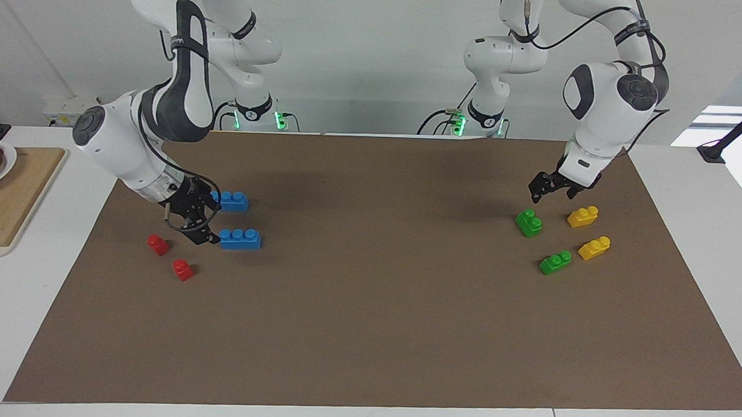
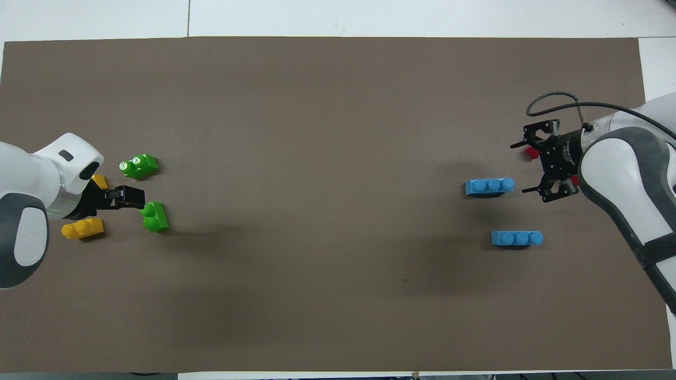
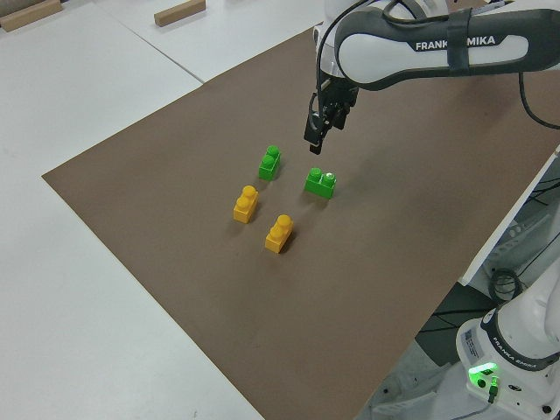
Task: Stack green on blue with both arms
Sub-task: 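Reach the left gripper to the green brick while the right gripper reaches the blue brick, then grasp the green brick with the left gripper while the right gripper grasps the blue brick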
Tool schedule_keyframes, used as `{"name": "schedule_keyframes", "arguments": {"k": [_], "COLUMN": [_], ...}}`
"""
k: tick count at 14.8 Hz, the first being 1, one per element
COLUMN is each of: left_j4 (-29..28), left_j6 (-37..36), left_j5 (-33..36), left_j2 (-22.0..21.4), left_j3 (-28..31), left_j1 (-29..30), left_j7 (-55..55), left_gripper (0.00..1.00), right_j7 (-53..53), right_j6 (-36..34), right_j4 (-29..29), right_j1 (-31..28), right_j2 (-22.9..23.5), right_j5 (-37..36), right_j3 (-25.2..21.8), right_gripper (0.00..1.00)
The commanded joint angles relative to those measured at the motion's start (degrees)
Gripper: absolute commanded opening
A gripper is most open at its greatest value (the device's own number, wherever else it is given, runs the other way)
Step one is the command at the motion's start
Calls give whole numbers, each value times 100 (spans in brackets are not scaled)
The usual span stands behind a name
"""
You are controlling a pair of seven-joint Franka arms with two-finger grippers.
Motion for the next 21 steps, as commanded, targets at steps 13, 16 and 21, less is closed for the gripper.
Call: {"name": "schedule_keyframes", "arguments": {"k": [13,16,21], "left_j4": [-642,-660,-959], "left_j6": [1347,1514,1804], "left_j5": [98,98,98], "left_j2": [596,754,763], "left_j3": [-12,-21,-21], "left_j1": [-28,-28,-28], "left_j7": [-343,-466,-466], "left_gripper": [100,100,89], "right_j7": [-538,-643,-652], "right_j6": [971,1147,1402], "right_j4": [-1035,-1087,-1132], "right_j1": [-136,-136,-110], "right_j2": [-8,133,273], "right_j5": [537,635,731], "right_j3": [41,41,41], "right_gripper": [100,100,100]}}
